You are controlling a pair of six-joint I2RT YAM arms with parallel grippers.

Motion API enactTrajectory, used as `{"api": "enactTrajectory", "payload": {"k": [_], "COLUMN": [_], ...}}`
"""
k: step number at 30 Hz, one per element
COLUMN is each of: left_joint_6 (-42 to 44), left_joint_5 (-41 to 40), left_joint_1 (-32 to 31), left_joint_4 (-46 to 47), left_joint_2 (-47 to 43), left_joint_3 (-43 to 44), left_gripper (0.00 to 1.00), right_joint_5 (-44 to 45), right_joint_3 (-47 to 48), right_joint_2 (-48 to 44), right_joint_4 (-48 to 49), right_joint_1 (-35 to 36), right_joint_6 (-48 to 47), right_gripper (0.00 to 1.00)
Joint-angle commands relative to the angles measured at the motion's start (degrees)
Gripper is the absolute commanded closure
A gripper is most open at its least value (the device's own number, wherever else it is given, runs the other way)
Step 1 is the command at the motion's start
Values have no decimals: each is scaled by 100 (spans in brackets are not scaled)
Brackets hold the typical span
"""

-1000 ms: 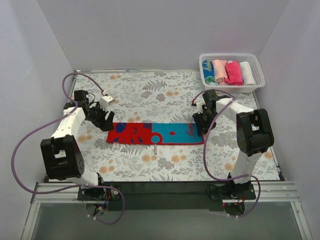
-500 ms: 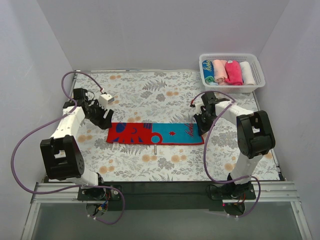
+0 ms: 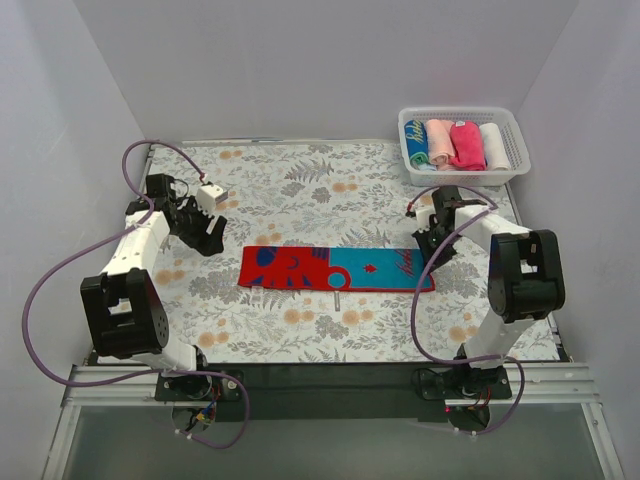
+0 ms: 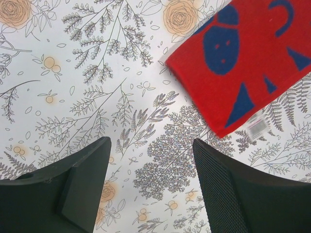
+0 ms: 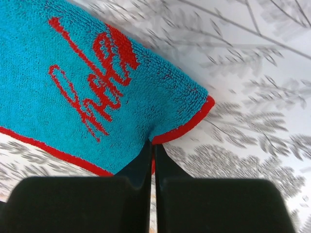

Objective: Roll the towels
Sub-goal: Fold the towel

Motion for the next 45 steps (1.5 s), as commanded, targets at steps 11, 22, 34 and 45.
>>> {"api": "enactTrajectory", "payload": {"k": [11, 22, 34, 45], "left_joint_6": [-20, -161, -380, -460], "left_joint_5": [129, 137, 621, 340], "left_joint_1": [-3, -3, -3, 5], "left_joint_4": [-164, -453, -700, -621], "left_joint_2": [137, 357, 50, -109], "left_joint_3": [308, 510, 598, 519], "left_gripper": [36, 2, 2, 2], "right_joint_5": [-1495, -2552, -3246, -3317], "right_joint_3": [916, 978, 1522, 1874], "right_joint_2": [-656, -499, 494, 1092], "right_joint_4": [-1280, -1184, -490, 187], "right_joint_1": [-275, 321, 1078, 1614], "right_joint_6": [-513, -197, 725, 1402], "right_gripper": [99, 99, 99, 99]}}
